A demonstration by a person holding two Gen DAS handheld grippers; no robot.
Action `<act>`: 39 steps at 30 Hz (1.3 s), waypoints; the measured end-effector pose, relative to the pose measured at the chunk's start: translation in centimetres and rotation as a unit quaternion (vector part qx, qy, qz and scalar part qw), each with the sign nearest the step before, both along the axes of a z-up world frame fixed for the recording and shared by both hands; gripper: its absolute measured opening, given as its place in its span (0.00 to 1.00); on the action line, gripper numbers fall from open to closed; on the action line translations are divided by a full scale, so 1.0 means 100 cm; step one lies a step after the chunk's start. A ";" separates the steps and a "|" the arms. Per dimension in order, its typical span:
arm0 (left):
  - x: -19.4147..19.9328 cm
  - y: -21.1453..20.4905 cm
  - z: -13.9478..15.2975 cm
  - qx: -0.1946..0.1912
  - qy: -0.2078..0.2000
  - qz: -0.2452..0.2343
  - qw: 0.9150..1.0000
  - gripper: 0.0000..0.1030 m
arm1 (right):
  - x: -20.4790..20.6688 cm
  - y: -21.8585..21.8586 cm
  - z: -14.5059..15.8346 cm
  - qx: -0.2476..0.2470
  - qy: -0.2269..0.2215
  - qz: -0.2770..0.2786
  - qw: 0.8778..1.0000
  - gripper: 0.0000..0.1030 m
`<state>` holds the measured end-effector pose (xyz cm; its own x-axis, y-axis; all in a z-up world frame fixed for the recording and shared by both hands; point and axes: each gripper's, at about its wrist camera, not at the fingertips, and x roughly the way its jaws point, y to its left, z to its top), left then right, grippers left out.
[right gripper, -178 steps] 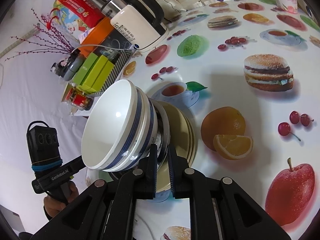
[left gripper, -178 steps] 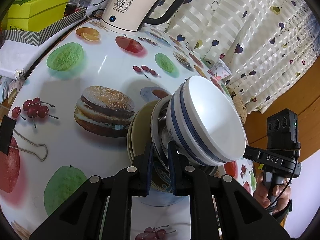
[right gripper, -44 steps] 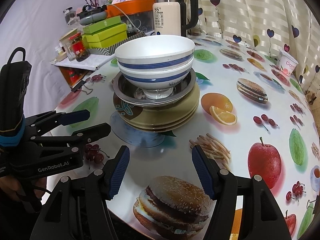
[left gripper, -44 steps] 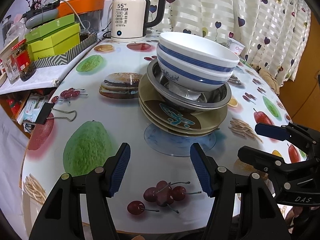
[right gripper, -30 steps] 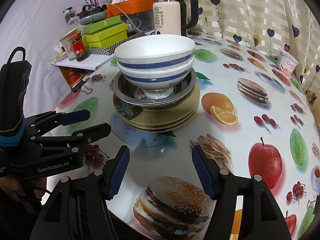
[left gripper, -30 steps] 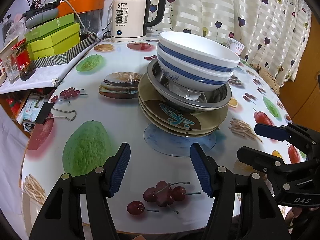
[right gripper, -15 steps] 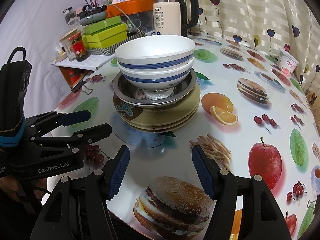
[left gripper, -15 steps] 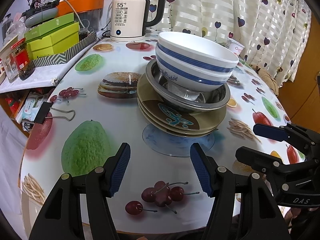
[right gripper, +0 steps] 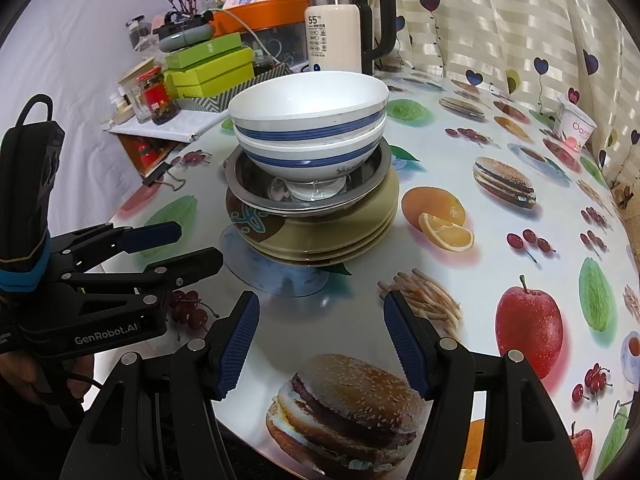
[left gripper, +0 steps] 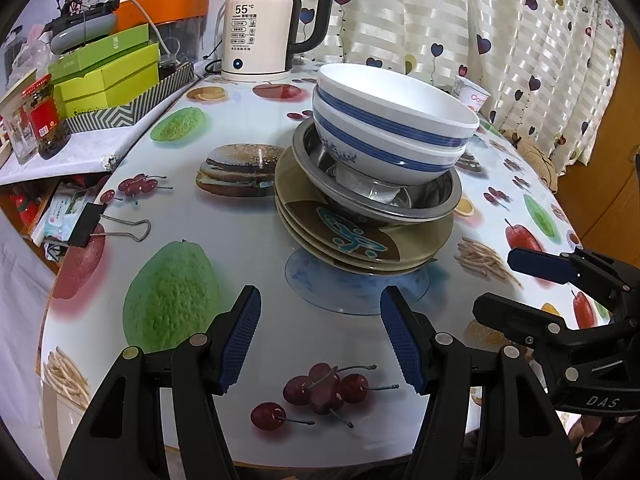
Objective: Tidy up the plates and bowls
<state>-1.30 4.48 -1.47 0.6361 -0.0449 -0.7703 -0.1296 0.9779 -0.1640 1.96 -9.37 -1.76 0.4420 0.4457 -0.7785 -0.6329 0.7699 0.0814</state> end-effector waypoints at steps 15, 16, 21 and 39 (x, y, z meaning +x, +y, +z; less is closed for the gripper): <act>0.002 0.001 0.000 -0.005 0.001 0.000 1.000 0.61 | 0.000 0.000 -0.001 0.000 0.000 0.000 1.000 0.63; 0.002 0.001 0.000 -0.004 0.002 -0.001 1.000 0.61 | 0.000 0.000 -0.002 0.000 0.000 0.000 1.000 0.63; 0.003 0.001 -0.001 -0.007 0.004 -0.003 1.000 0.61 | 0.000 0.002 0.001 0.000 0.000 0.000 1.000 0.63; 0.002 -0.001 -0.002 -0.011 0.005 -0.004 1.000 0.61 | 0.000 0.001 0.001 0.000 0.000 0.000 1.000 0.63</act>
